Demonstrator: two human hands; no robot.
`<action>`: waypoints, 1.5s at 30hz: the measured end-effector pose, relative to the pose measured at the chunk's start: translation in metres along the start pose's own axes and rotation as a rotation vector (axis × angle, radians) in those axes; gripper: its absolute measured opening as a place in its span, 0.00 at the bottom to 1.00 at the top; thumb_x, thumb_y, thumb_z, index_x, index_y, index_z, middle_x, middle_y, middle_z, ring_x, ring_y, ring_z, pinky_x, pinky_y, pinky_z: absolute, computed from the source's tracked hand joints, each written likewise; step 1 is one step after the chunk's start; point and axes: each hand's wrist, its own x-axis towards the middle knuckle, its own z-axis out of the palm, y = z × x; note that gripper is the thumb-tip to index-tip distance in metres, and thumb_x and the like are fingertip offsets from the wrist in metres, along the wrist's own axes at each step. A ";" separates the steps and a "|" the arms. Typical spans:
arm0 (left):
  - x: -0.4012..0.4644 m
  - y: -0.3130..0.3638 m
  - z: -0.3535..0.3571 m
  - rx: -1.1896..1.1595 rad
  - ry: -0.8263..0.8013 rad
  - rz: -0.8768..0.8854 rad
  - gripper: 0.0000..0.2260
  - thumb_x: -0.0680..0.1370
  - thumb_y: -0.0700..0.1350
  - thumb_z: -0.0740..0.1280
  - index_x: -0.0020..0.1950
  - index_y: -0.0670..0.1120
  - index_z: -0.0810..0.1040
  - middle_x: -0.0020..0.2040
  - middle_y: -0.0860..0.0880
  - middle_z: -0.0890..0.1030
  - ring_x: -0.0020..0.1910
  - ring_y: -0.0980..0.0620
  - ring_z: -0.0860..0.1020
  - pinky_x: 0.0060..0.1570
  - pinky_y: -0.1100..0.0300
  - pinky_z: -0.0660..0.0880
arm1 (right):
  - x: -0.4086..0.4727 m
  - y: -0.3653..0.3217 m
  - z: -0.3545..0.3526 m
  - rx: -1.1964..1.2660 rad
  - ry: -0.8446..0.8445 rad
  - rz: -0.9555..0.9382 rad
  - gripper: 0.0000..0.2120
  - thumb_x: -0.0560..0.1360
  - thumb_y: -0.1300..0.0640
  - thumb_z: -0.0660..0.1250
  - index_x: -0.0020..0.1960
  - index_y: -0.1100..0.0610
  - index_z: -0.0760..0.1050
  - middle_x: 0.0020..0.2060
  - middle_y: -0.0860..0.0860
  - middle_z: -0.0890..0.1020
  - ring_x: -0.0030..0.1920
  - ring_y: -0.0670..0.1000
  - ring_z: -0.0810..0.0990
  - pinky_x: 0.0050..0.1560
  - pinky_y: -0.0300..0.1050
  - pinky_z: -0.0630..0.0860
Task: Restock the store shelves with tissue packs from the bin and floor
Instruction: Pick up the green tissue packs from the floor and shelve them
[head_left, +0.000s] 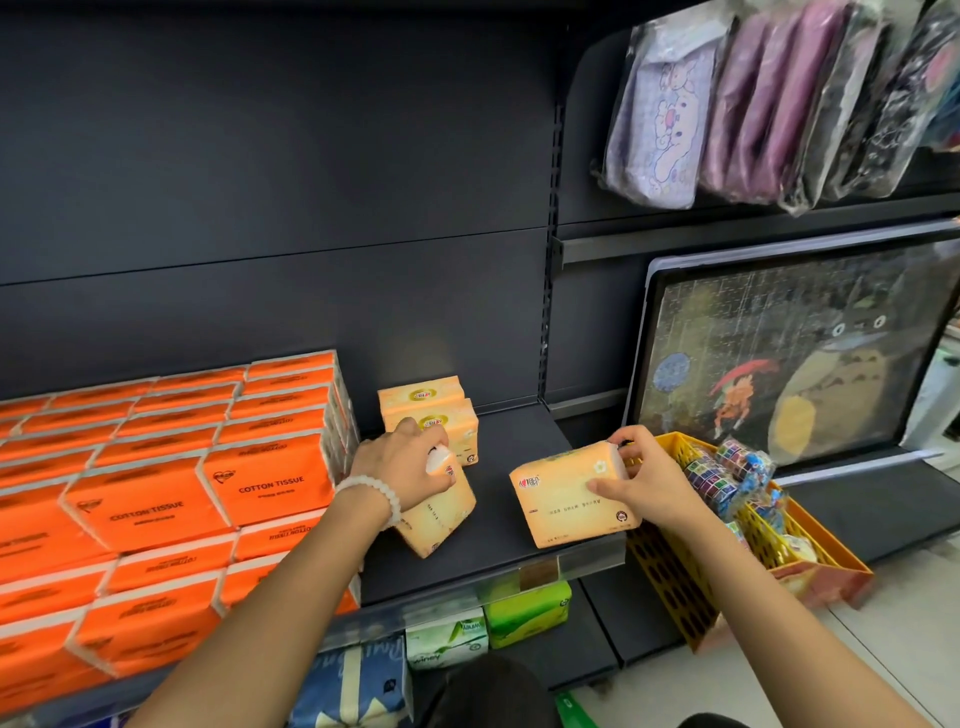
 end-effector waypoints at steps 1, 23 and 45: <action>0.000 0.000 -0.002 -0.035 0.038 -0.004 0.18 0.74 0.62 0.64 0.59 0.56 0.68 0.59 0.51 0.70 0.54 0.49 0.75 0.48 0.55 0.73 | 0.001 -0.001 0.000 0.023 -0.006 -0.008 0.25 0.66 0.60 0.77 0.56 0.52 0.67 0.50 0.49 0.75 0.48 0.51 0.79 0.43 0.50 0.81; 0.019 -0.024 0.028 -0.077 -0.022 -0.143 0.26 0.77 0.50 0.65 0.74 0.52 0.61 0.68 0.47 0.65 0.62 0.46 0.72 0.58 0.54 0.73 | 0.022 0.009 0.049 -0.073 -0.171 -0.070 0.33 0.66 0.64 0.76 0.68 0.52 0.67 0.58 0.47 0.74 0.59 0.48 0.73 0.50 0.36 0.76; 0.009 -0.016 0.032 -0.382 -0.024 -0.184 0.25 0.80 0.56 0.59 0.74 0.47 0.62 0.73 0.48 0.58 0.68 0.49 0.67 0.65 0.58 0.63 | 0.042 -0.035 0.114 -0.047 -0.413 -0.033 0.39 0.69 0.61 0.74 0.74 0.49 0.58 0.55 0.42 0.75 0.54 0.41 0.74 0.43 0.26 0.71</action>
